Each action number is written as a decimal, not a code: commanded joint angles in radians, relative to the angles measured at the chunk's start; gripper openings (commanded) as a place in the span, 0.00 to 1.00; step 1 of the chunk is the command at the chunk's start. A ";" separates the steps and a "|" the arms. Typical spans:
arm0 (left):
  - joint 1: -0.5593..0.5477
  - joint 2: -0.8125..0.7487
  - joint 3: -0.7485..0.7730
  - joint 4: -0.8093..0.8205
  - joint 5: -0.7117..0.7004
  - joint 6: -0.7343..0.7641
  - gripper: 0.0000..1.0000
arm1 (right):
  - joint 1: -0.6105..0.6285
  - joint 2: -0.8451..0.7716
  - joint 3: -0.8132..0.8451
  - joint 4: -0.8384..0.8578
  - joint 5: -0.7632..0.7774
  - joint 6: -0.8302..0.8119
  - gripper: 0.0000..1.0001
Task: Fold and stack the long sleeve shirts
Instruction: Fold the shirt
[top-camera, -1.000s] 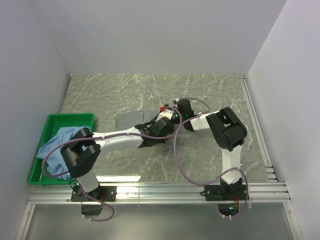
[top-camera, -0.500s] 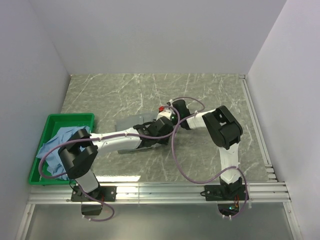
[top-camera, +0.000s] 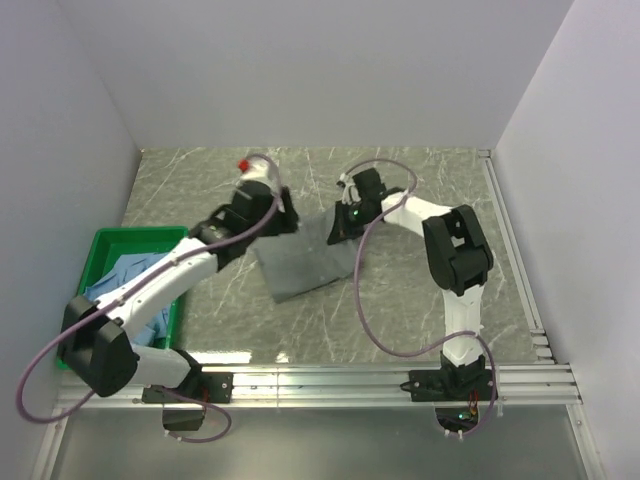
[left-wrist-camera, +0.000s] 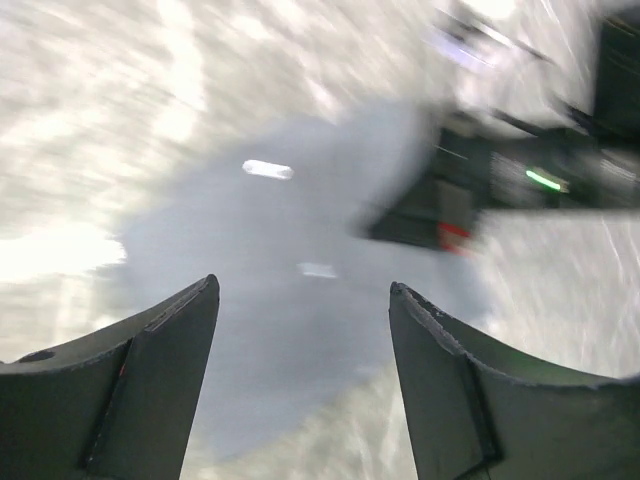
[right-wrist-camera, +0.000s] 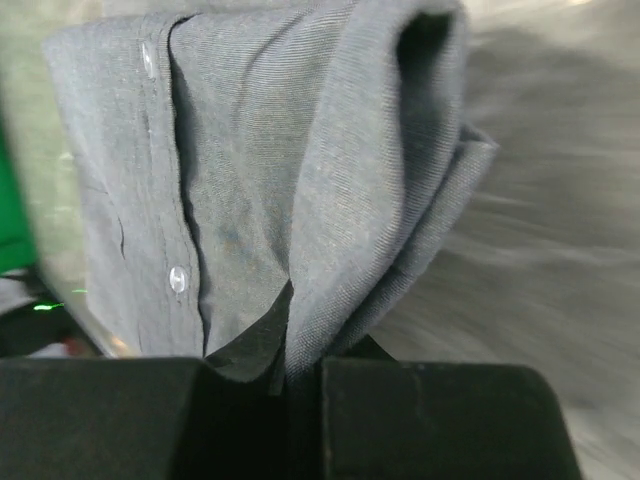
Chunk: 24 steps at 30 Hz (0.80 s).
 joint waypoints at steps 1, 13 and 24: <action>0.124 -0.073 0.013 -0.066 0.058 0.062 0.75 | -0.067 -0.062 0.170 -0.307 0.150 -0.255 0.00; 0.231 -0.132 -0.068 -0.060 -0.143 0.122 0.74 | -0.102 -0.053 0.537 -0.696 1.048 -0.527 0.00; 0.232 -0.129 -0.079 -0.062 -0.167 0.110 0.74 | -0.088 -0.104 0.437 -0.291 2.079 -0.835 0.03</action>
